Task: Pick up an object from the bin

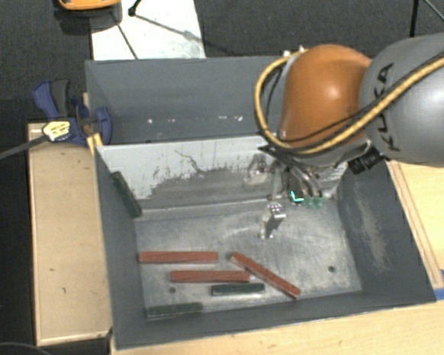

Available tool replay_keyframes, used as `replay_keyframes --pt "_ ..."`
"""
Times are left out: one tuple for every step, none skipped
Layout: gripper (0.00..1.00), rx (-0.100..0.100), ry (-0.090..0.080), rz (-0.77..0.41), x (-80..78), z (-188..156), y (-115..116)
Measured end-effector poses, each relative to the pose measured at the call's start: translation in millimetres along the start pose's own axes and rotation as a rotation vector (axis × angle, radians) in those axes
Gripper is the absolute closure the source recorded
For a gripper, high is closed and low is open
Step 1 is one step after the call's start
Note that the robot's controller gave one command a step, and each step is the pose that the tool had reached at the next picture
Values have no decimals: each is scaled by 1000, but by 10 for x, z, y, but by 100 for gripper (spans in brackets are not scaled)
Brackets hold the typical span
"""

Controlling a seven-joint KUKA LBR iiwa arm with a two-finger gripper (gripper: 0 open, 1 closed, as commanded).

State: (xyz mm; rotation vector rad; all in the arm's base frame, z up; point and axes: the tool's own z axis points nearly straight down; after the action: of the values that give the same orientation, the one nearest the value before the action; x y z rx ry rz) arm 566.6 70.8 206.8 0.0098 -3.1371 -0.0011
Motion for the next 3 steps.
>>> replay_keyframes --pt "0 -1 -8 2 -17 -40 -3" --pt "0 -1 -13 6 149 457 121" --pt "100 -3 -21 -41 -43 1315 479"
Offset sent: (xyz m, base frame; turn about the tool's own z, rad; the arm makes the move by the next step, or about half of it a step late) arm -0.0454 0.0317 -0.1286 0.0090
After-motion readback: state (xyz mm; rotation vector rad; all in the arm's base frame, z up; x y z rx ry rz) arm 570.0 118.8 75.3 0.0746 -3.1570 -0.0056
